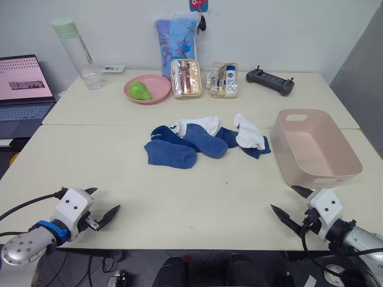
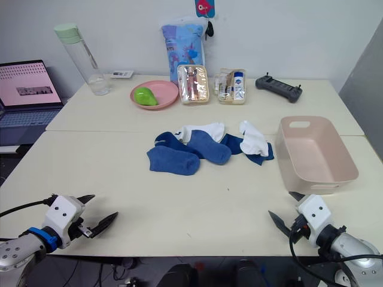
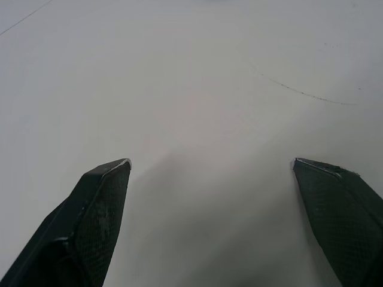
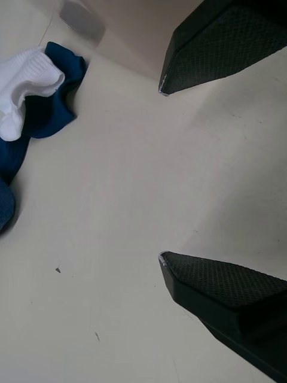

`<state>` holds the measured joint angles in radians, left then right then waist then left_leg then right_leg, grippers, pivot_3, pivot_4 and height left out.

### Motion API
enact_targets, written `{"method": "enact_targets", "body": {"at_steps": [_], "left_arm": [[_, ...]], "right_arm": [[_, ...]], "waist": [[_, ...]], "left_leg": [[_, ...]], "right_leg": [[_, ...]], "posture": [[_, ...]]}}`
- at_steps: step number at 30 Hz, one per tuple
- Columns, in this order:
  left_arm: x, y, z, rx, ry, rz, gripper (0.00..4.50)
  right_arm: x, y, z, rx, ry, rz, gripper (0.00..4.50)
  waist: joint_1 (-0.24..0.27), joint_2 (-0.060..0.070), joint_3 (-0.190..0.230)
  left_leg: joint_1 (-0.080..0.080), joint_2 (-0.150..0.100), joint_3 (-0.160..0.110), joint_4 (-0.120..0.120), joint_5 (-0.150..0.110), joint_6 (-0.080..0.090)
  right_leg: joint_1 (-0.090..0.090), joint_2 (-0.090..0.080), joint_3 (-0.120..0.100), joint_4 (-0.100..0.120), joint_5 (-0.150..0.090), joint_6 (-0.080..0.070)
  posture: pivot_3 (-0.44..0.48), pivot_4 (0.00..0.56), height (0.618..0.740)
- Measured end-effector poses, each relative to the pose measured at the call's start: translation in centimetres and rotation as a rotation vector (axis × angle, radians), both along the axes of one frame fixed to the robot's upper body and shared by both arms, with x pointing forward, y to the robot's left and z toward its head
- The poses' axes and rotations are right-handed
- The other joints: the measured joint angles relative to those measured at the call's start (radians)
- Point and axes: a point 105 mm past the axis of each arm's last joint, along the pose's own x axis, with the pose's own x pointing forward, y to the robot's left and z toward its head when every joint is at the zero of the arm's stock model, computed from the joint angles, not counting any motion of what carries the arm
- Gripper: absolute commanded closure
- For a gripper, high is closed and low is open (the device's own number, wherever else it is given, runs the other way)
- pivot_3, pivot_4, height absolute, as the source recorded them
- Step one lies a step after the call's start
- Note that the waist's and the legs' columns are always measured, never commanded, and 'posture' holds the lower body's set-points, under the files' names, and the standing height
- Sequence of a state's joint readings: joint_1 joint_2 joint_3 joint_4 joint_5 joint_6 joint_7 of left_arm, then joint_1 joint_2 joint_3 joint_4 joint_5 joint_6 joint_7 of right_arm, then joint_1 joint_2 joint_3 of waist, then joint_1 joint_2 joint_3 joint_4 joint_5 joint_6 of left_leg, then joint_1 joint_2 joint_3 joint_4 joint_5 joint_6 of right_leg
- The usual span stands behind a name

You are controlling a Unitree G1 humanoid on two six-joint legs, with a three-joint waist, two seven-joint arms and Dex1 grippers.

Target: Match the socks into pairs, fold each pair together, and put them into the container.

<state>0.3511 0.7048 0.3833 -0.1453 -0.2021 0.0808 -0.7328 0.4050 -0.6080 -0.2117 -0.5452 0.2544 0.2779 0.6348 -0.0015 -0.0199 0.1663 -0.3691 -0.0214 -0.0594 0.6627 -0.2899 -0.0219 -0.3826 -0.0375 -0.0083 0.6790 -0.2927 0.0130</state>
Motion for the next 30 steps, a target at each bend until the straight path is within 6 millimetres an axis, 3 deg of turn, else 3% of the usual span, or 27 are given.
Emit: {"method": "enact_targets", "body": {"at_steps": [6, 11, 25, 30], "left_arm": [[0.8, 0.4, 0.3, -0.002, -0.048, 0.069, 0.00], [0.2, 0.2, -0.1, -0.037, -0.013, 0.051, 0.00], [1.2, 0.3, 1.5, -0.172, -0.068, 0.079, 0.00], [2.8, -0.8, 1.8, -0.274, -0.055, 0.119, 0.00]], "right_arm": [[0.1, -0.2, -0.3, 0.000, 0.001, 0.009, 0.02], [0.2, -0.3, -0.4, -0.003, -0.006, 0.017, 0.02], [0.4, -0.7, -1.0, -0.028, -0.006, 0.049, 0.02], [-0.3, 2.2, -0.2, 0.008, 0.020, 0.179, 0.02]], "waist": [[0.001, 0.000, 0.000], [0.001, 0.000, 0.000], [0.001, -0.001, 0.000], [0.000, -0.001, 0.000]], "left_leg": [[0.000, 0.000, 0.000, 0.000, 0.000, 0.000], [0.000, 0.000, 0.000, 0.000, 0.000, 0.000], [0.000, 0.000, 0.000, 0.000, 0.000, 0.000], [0.000, 0.000, 0.000, 0.000, 0.000, 0.000]], "right_leg": [[0.000, 0.000, 0.000, 0.000, 0.000, 0.000], [0.000, 0.000, 0.000, 0.000, 0.000, 0.000], [0.001, 0.000, 0.000, 0.000, 0.000, 0.000], [0.001, 0.000, 0.000, 0.000, 0.000, 0.000]], "posture": [[0.000, 0.150, 0.733], [0.000, 0.150, 0.733], [0.000, 0.150, 0.733], [0.000, 0.150, 0.733]]}}
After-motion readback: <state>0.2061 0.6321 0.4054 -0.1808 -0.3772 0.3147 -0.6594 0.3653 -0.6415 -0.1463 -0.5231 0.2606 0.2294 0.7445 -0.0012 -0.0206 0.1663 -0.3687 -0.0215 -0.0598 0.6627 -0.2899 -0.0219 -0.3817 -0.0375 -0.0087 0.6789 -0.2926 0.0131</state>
